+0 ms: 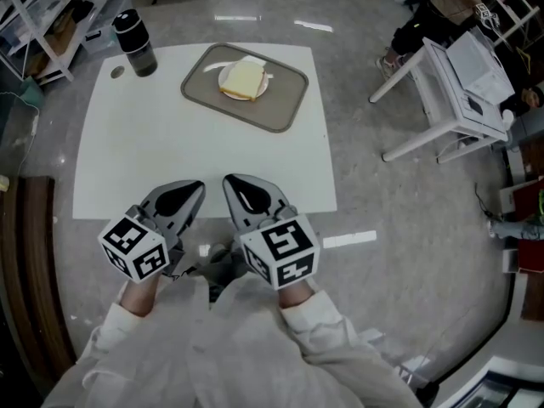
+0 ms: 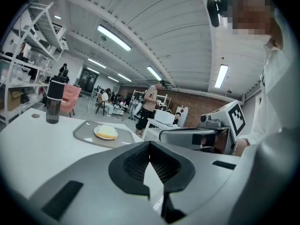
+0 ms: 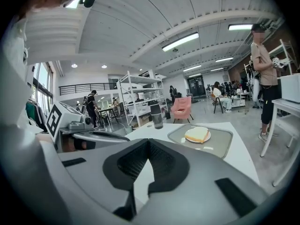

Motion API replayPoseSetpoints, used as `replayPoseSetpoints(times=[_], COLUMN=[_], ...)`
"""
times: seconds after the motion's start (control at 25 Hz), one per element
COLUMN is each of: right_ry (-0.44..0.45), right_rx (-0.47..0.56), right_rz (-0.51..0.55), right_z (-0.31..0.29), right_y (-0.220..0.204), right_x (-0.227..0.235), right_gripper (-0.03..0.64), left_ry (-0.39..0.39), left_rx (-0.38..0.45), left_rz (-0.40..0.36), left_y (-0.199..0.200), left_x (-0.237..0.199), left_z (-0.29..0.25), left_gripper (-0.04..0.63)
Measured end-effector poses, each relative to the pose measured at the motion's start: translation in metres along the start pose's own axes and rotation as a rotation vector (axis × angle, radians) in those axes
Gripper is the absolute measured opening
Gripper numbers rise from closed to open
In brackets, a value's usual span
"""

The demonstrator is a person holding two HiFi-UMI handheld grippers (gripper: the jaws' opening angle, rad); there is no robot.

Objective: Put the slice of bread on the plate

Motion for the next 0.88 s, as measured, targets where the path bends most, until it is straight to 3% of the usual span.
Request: replayPoseSetpoints(times=[0.88], right_ry=[-0.031], right_rx=[0.011], right_rz=[0.034], right_z=[0.008], right_y=[0.0], right_x=[-0.014], right_gripper=[0.015], left_ry=[-0.021], left_rx=[0.013], left_rz=[-0.047], left_y=[0.005], left_x=[0.009], left_z=[0.018], left_gripper=[0.009])
Point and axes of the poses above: the fingertips, and each gripper's own axes: z backward along the fingers, x to its right, y out of its top, the point moved 2 cm from there along z, backward along the fingers, and after that the axes turned 14 degrees about -z, right-handed, at the moved point
